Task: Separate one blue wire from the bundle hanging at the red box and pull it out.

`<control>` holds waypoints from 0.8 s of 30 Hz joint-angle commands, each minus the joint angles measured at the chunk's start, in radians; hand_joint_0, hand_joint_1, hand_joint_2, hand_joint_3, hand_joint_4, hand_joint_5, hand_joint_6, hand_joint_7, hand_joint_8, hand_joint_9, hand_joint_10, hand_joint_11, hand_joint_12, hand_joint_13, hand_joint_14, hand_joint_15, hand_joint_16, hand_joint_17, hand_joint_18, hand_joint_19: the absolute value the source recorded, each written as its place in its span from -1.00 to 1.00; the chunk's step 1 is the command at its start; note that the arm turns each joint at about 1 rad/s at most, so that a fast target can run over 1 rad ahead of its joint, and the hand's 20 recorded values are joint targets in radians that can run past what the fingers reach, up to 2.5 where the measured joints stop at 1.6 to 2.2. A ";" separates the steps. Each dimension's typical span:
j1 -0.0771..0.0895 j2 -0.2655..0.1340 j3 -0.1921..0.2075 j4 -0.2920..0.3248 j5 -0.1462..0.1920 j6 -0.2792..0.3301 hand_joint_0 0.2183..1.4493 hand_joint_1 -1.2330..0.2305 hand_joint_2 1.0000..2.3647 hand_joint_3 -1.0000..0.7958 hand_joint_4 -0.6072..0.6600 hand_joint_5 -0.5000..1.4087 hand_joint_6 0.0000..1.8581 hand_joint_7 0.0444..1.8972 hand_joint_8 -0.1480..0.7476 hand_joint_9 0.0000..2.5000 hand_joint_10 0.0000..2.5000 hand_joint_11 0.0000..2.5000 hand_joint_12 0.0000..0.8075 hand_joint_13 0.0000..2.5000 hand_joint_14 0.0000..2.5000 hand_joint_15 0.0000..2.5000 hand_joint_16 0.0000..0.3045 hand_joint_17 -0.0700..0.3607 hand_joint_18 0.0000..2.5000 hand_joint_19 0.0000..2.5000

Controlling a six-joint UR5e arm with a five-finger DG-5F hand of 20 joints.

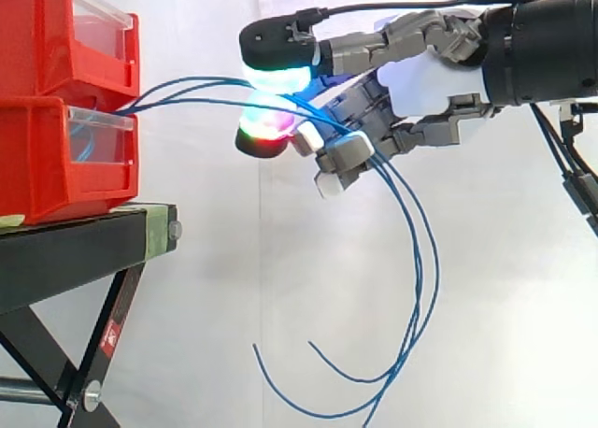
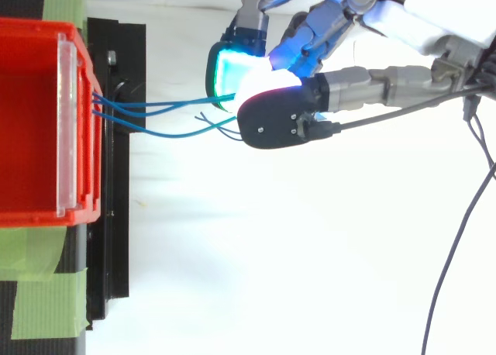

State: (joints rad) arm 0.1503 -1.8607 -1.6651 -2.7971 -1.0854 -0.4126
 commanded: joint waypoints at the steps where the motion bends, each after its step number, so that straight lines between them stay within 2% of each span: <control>1: 0.000 0.000 -0.001 0.001 -0.001 0.000 -0.27 -0.34 -0.97 -0.23 0.26 -0.72 -0.05 0.09 0.17 -0.18 -0.99 -0.08 -0.17 0.04 -1.00 0.39 -0.66 -0.14 -0.42 -0.37; 12: 0.002 0.000 0.001 0.001 -0.001 0.002 -0.26 -0.38 -0.97 -0.19 0.28 -0.74 -0.07 0.10 0.12 -0.23 -0.99 -0.11 -0.16 0.02 -1.00 0.39 -0.66 -0.13 -0.44 -0.36; 14: 0.002 0.000 0.001 0.001 -0.001 0.002 -0.32 -0.43 -0.98 -0.31 0.30 -0.75 -0.08 0.10 0.13 -0.26 -0.98 -0.11 -0.16 0.00 -1.00 0.38 -0.66 -0.13 -0.45 -0.35; 17: 0.002 0.000 -0.001 0.001 0.001 0.002 -0.40 -0.36 -1.00 -0.44 0.32 -0.75 -0.09 0.08 0.14 -0.27 -0.99 -0.12 -0.15 0.00 -0.99 0.36 -0.65 -0.12 -0.44 -0.34; 24: 0.002 0.000 0.001 0.001 0.001 0.002 -0.44 -0.20 -1.00 -0.44 0.33 -0.74 -0.09 0.05 0.18 -0.24 -0.99 -0.12 -0.14 0.01 -0.94 0.33 -0.65 -0.11 -0.43 -0.34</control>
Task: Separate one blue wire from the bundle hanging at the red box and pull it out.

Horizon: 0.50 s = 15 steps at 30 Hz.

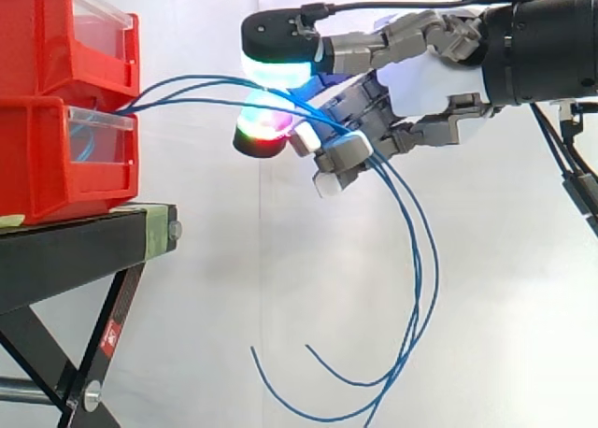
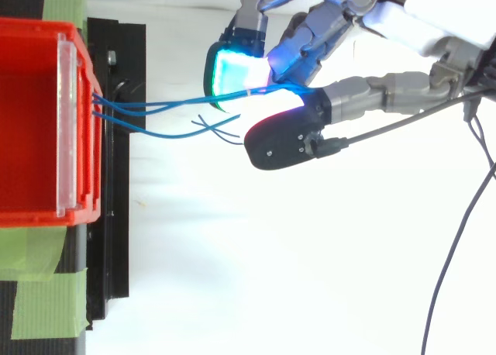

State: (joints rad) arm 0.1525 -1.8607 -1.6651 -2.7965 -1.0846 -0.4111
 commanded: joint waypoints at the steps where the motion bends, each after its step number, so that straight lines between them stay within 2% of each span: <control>1: 0.001 0.000 0.001 0.000 0.000 0.000 -0.43 -0.20 -1.00 -0.44 0.33 -0.74 -0.09 0.05 0.18 -0.23 -0.99 -0.12 -0.13 0.02 -0.93 0.33 -0.65 -0.11 -0.43 -0.34; 7: 0.002 0.000 0.001 0.017 0.000 -0.002 -0.32 -0.18 -0.98 -0.30 0.30 -0.73 -0.08 0.07 0.18 -0.18 -0.99 -0.09 -0.16 0.06 -0.97 0.36 -0.66 -0.13 -0.40 -0.35; 15: 0.002 0.000 0.002 0.021 -0.001 0.012 -0.32 -0.23 -0.97 -0.16 0.25 -0.72 -0.06 0.09 0.20 -0.14 -0.99 -0.08 -0.18 0.08 -0.97 0.37 -0.66 -0.13 -0.39 -0.35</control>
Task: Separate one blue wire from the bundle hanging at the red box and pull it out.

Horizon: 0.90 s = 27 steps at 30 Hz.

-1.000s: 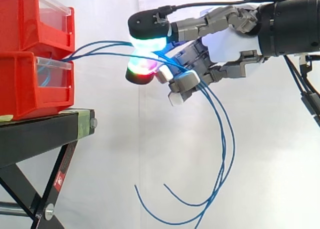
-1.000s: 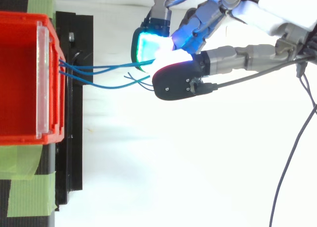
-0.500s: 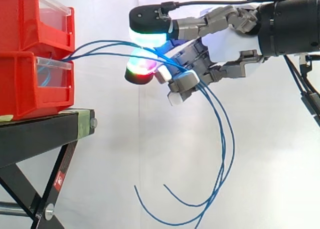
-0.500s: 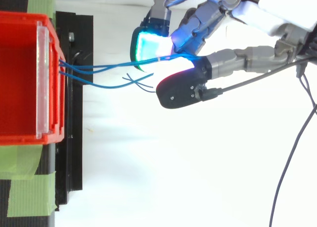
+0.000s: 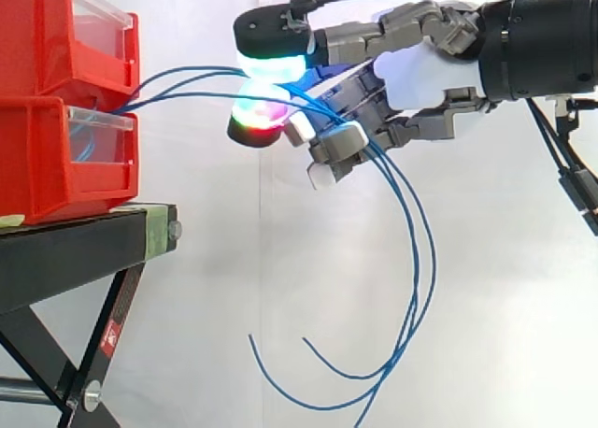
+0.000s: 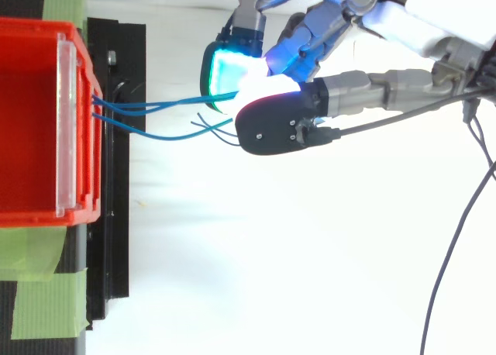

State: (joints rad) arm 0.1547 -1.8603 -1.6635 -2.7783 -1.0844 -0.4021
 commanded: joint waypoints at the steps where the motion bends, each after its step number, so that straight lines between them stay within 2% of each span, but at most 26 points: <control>1: 0.000 0.000 0.001 0.005 -0.002 0.003 -0.32 -0.24 -0.97 -0.14 0.24 -0.72 -0.05 0.09 0.20 -0.14 -0.99 -0.08 -0.18 0.08 -0.97 0.36 -0.66 -0.13 -0.38 -0.35; 6: 0.000 0.000 0.002 0.029 -0.002 0.003 -0.29 -0.38 -0.96 -0.08 0.27 -0.73 -0.06 0.11 0.14 -0.19 -0.99 -0.07 -0.17 0.04 -0.98 0.40 -0.66 -0.13 -0.41 -0.36; 9: 0.000 0.000 0.002 0.052 0.001 0.003 -0.28 -0.48 -0.97 -0.15 0.28 -0.74 -0.07 0.12 0.13 -0.22 -0.99 -0.08 -0.16 0.01 -1.00 0.41 -0.65 -0.12 -0.43 -0.37; 14: 0.000 0.000 0.002 0.046 -0.002 0.000 -0.28 -0.52 -1.00 -0.43 0.28 -0.75 -0.08 0.10 0.12 -0.26 -0.98 -0.10 -0.16 0.00 -1.00 0.41 -0.66 -0.13 -0.44 -0.37; 18: 0.000 0.000 0.002 0.036 0.001 -0.001 -0.32 -0.48 -1.00 -0.44 0.29 -0.75 -0.08 0.08 0.12 -0.25 -0.99 -0.10 -0.15 0.01 -1.00 0.39 -0.66 -0.13 -0.44 -0.37; 23: 0.002 0.000 0.002 -0.001 -0.002 0.003 -0.41 -0.14 -1.00 -0.44 0.30 -0.73 -0.08 0.07 0.18 -0.18 -0.99 -0.09 -0.16 0.04 -0.94 0.35 -0.65 -0.12 -0.41 -0.35; 27: 0.000 0.000 0.002 -0.001 0.000 0.000 -0.41 -0.09 -1.00 -0.44 0.30 -0.73 -0.08 0.08 0.18 -0.17 -0.98 -0.09 -0.15 0.05 -0.92 0.35 -0.66 -0.13 -0.41 -0.35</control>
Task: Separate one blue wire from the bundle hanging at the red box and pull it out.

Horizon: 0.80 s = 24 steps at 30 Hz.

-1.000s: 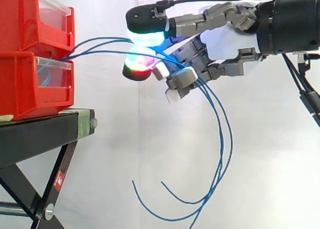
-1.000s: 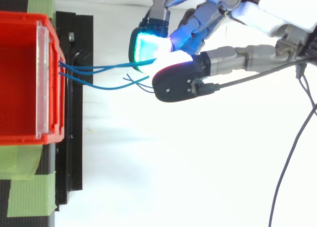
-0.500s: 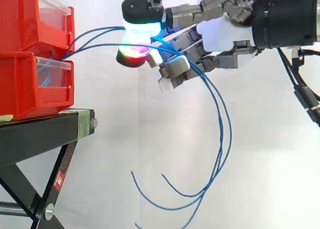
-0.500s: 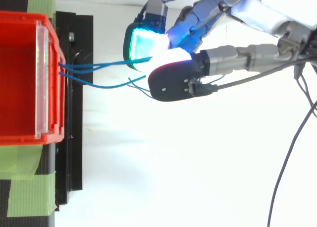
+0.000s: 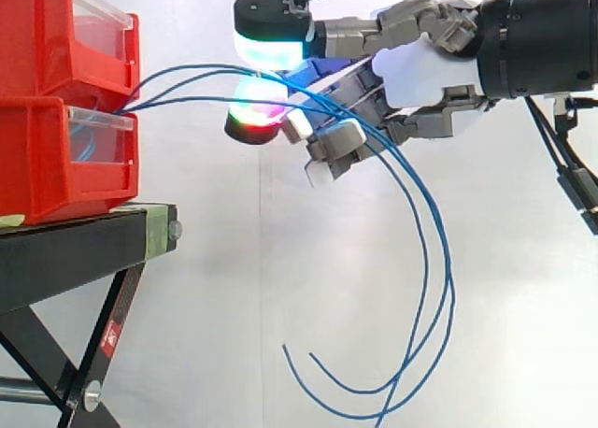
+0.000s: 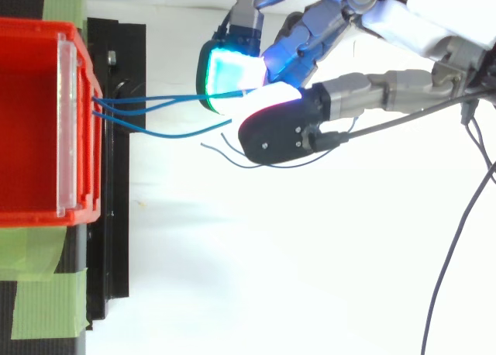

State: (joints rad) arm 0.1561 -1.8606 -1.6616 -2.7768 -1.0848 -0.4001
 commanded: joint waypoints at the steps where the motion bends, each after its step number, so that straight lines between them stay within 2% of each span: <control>1: 0.000 0.000 0.000 -0.003 -0.001 -0.002 -0.41 -0.09 -1.00 -0.44 0.30 -0.72 -0.08 0.07 0.18 -0.17 -0.99 -0.09 -0.16 0.05 -0.92 0.34 -0.66 -0.13 -0.40 -0.35; 11: 0.000 0.000 0.000 -0.001 -0.001 -0.002 -0.30 -0.26 -0.98 -0.26 0.26 -0.72 -0.06 0.10 0.19 -0.15 -0.99 -0.08 -0.18 0.07 -0.96 0.37 -0.66 -0.13 -0.39 -0.35; 21: 0.000 0.000 -0.001 -0.001 -0.003 0.004 -0.28 -0.29 -0.97 -0.22 0.24 -0.73 -0.06 0.10 0.18 -0.16 -0.99 -0.08 -0.17 0.07 -0.97 0.39 -0.66 -0.14 -0.39 -0.36; 24: 0.000 0.000 -0.001 -0.003 -0.001 0.004 -0.25 -0.37 -0.97 -0.17 0.25 -0.73 -0.05 0.09 0.16 -0.17 -0.99 -0.07 -0.16 0.06 -0.97 0.38 -0.66 -0.14 -0.39 -0.37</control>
State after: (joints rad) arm 0.1560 -1.8607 -1.6618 -2.7789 -1.0871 -0.3964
